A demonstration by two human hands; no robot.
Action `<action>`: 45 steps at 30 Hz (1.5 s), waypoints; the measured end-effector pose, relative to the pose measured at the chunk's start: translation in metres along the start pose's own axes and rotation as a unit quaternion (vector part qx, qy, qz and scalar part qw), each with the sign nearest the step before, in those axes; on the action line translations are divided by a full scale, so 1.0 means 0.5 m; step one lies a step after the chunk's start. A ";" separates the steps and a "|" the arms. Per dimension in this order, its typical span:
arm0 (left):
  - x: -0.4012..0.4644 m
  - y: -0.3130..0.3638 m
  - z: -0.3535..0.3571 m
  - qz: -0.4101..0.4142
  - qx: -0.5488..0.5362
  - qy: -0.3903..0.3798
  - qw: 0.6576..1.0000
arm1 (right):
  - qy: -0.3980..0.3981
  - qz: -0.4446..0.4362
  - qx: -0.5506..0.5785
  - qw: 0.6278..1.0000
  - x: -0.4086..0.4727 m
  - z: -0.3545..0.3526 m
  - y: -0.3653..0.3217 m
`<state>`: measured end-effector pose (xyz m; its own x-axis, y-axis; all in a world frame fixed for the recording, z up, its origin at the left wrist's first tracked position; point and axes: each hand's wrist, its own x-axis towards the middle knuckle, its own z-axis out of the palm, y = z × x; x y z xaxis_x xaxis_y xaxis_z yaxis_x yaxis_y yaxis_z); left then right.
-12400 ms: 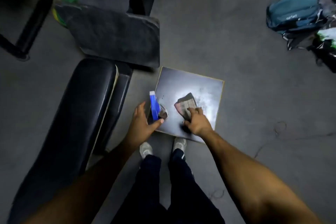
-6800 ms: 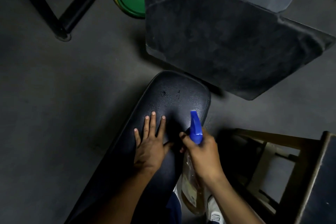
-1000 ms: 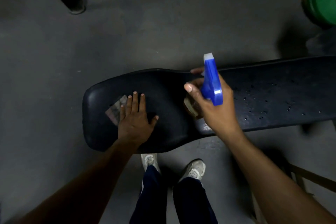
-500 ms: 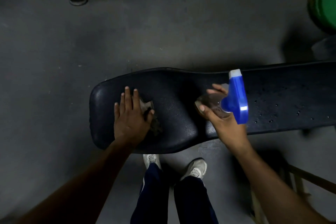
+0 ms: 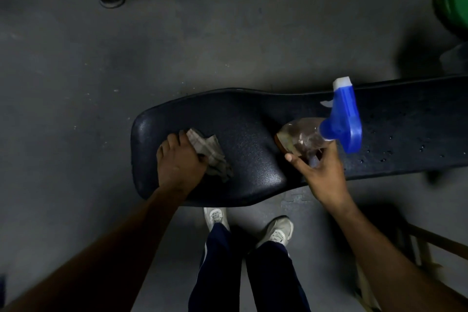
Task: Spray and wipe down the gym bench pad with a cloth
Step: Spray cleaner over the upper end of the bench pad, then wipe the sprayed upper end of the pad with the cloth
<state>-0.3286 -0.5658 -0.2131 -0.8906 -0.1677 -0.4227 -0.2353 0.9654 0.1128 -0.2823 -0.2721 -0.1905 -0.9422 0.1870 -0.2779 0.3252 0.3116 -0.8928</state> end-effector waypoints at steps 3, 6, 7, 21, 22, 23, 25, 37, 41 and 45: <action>-0.005 0.005 -0.008 0.002 -0.010 -0.008 1.000 | -0.016 0.032 0.000 0.999 -0.016 -0.008 0.027; -0.020 0.010 -0.016 0.013 -0.081 -0.021 0.996 | -0.026 0.037 -0.006 0.999 -0.033 -0.013 0.042; -0.025 0.013 -0.017 0.020 -0.100 -0.030 0.994 | -0.027 0.037 -0.007 0.999 -0.038 -0.014 0.046; -0.160 0.167 0.022 0.062 -0.428 -0.278 0.858 | -0.057 0.096 0.016 0.994 -0.169 -0.048 0.138; -0.172 0.189 0.026 0.054 -0.448 -0.296 0.842 | -0.057 0.109 0.033 0.992 -0.178 -0.052 0.149; -0.185 0.212 0.029 0.043 -0.468 -0.320 0.823 | -0.053 0.126 0.055 0.989 -0.188 -0.056 0.160; -0.209 0.250 0.036 0.026 -0.505 -0.372 0.779 | -0.042 0.167 0.110 0.979 -0.210 -0.065 0.179; -0.264 0.482 0.125 0.073 -0.465 -0.423 0.774 | 0.054 0.261 0.406 0.874 -0.301 -0.199 0.236; -0.280 0.569 0.151 0.101 -0.435 -0.417 0.791 | 0.119 0.244 0.403 0.874 -0.306 -0.271 0.267; -0.298 0.652 0.172 0.102 -0.411 -0.409 0.808 | 0.161 0.205 0.364 0.894 -0.298 -0.350 0.298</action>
<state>-0.2394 -0.2091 -0.1906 -0.4676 0.4915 -0.7347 -0.5945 0.4402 0.6729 -0.0795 -0.0907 -0.2202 -0.6460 0.4417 -0.6225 0.3880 -0.5123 -0.7662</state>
